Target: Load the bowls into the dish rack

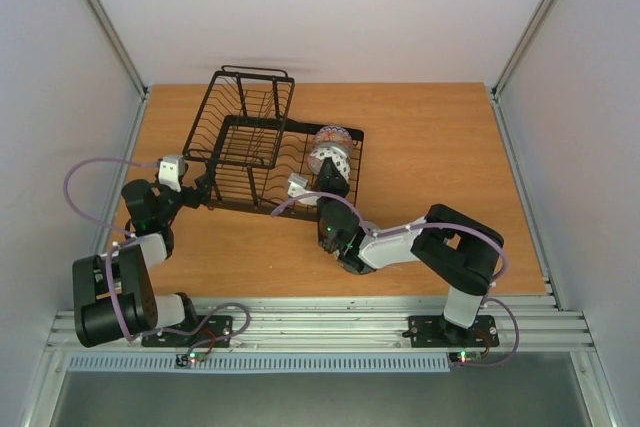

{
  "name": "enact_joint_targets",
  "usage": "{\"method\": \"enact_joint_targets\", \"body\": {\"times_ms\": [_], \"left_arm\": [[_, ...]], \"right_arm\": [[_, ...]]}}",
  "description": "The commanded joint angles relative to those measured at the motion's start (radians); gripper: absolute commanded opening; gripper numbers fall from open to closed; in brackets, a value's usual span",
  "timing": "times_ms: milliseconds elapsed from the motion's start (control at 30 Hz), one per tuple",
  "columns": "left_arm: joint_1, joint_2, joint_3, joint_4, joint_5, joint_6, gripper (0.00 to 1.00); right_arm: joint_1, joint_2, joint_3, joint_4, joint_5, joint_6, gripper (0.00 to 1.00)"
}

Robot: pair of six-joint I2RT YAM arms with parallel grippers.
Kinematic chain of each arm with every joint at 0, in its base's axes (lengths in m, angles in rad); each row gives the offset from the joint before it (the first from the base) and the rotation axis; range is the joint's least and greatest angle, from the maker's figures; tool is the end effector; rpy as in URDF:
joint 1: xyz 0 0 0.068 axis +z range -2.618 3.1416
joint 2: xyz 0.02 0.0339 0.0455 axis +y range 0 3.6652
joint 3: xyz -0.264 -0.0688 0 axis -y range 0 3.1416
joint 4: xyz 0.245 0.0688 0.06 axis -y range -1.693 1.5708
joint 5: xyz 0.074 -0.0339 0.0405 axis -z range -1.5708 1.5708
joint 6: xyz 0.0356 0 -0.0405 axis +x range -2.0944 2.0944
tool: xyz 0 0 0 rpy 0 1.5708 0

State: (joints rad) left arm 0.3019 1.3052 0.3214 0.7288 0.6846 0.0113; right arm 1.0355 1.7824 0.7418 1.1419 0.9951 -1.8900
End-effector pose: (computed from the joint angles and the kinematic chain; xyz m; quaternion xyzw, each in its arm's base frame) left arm 0.2307 0.0483 0.1719 0.0952 0.7672 -0.1725 0.6104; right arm 0.2012 0.2807 0.2000 -0.5475 0.4156 -0.5614 0.4608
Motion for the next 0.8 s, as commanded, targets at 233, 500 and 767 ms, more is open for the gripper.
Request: {"method": "enact_joint_targets", "body": {"times_ms": [233, 500, 767], "left_arm": [[-0.009, -0.001, 0.025, 0.027, 0.033, 0.02, 0.87], [-0.009, -0.009, 0.022, 0.026, 0.033, 0.02, 0.87], [-0.009, -0.014, 0.021, 0.026, 0.036, 0.019, 0.87]], "right_arm": [[0.016, 0.074, 0.06, 0.217, -0.004, -0.147, 0.01], [0.022, 0.161, 0.072, 0.217, 0.018, -0.132, 0.01], [0.026, 0.221, 0.095, 0.216, 0.039, -0.146, 0.01]]}}
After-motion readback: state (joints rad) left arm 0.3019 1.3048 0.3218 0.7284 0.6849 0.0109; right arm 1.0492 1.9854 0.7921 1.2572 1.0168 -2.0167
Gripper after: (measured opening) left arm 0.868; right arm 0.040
